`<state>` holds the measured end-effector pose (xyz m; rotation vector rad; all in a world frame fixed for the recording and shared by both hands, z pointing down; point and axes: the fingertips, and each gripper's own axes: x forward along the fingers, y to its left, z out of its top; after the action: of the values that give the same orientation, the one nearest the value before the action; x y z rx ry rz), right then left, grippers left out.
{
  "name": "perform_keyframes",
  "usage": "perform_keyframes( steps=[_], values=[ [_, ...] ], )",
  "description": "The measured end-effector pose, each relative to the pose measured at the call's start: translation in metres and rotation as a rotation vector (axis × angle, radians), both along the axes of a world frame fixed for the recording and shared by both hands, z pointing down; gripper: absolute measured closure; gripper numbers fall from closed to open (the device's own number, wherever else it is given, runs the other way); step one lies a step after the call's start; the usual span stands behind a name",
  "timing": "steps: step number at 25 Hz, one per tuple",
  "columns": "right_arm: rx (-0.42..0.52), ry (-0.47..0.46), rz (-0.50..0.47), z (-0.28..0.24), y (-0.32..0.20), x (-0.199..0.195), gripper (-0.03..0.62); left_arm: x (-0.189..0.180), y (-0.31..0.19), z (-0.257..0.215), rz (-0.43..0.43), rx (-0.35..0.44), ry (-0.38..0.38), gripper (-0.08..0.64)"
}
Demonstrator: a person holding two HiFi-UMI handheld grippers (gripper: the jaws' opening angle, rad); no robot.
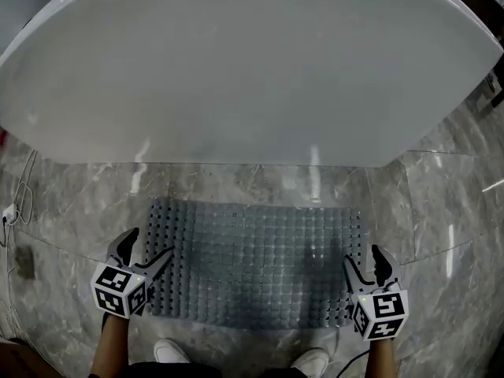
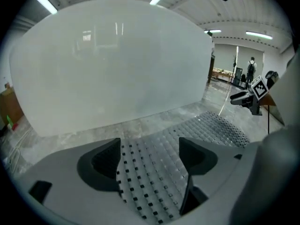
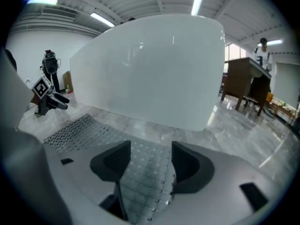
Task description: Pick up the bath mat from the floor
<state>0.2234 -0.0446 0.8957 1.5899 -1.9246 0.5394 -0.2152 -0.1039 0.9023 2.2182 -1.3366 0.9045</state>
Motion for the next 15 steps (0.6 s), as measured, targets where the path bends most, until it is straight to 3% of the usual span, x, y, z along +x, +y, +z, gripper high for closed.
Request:
perform_keyframes(
  steps=[4, 8, 15],
  values=[
    [-0.176, 0.045, 0.005, 0.055, 0.024, 0.016, 0.292, -0.021, 0.013, 0.054, -0.059, -0.131, -0.037, 0.161],
    [-0.332, -0.012, 0.082, 0.1, 0.044, 0.033, 0.264, -0.037, 0.027, 0.092, -0.083, -0.239, -0.099, 0.138],
    [-0.492, 0.025, 0.151, 0.142, 0.067, 0.053, 0.261, -0.053, 0.039, 0.129, -0.122, -0.379, -0.134, 0.13]
  ],
)
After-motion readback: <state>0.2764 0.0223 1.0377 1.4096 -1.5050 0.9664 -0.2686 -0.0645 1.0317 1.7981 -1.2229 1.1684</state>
